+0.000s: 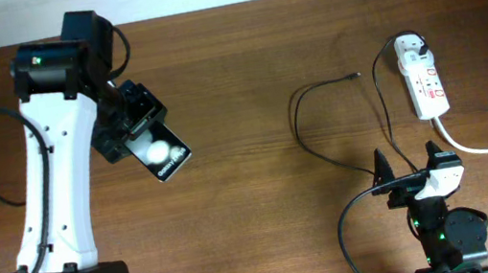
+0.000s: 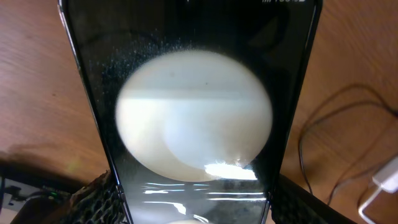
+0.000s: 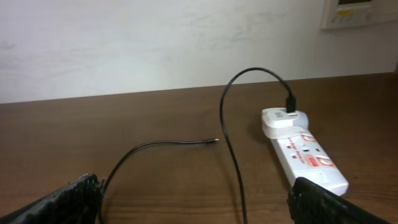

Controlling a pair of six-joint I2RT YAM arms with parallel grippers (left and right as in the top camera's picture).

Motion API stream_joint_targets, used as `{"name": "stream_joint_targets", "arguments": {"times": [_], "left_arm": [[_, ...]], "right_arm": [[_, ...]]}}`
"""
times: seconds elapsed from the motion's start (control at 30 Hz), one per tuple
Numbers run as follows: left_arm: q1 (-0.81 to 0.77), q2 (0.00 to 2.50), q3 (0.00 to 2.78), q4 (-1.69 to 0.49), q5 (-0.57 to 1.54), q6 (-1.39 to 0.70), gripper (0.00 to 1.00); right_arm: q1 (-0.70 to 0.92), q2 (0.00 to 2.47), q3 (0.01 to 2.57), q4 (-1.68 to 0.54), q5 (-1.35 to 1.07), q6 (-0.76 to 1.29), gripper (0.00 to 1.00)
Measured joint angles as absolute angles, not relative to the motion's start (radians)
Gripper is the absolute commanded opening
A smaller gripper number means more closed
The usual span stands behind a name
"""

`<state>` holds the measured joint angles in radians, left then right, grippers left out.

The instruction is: Plug charger to phone and switch on socket

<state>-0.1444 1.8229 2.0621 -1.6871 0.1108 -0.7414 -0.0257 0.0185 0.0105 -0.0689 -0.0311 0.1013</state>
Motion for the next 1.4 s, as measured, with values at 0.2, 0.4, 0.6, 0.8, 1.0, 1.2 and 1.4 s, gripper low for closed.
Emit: {"name": "stream_joint_targets", "arguments": {"times": [0.2, 0.4, 0.6, 0.8, 1.0, 1.2, 1.4], "left_arm": [[-0.210, 1.823, 2.062, -1.683, 0.154, -0.719, 0.56], [-0.223, 1.823, 2.052, -1.641, 0.158, -0.718, 0.57], [-0.229, 1.823, 1.960, -1.558, 0.183, -0.718, 0.57], [-0.246, 1.823, 1.848, -1.439, 0.266, -0.717, 0.57], [-0.246, 1.823, 1.777, -1.377, 0.354, -0.719, 0.58], [-0.246, 1.823, 1.767, -1.333, 0.431, -0.773, 0.57], [-0.247, 1.823, 1.764, -1.312, 0.455, -0.939, 0.59]], "right_arm": [[-0.026, 0.019, 0.010, -0.052, -0.194, 0.337, 0.99], [-0.026, 0.019, 0.010, -0.044, -0.691, 0.845, 0.99], [-0.026, 0.019, 0.010, 0.026, -0.734, 1.005, 0.99], [-0.026, 0.042, 0.030, -0.038, -0.793, 1.077, 0.89], [-0.025, 0.399, 0.322, -0.082, -0.924, 1.050, 0.85], [0.154, 0.843, 0.607, -0.184, -0.939, 0.911, 0.99], [0.298, 1.132, 0.636, 0.065, -0.747, 0.885, 0.81]]}}
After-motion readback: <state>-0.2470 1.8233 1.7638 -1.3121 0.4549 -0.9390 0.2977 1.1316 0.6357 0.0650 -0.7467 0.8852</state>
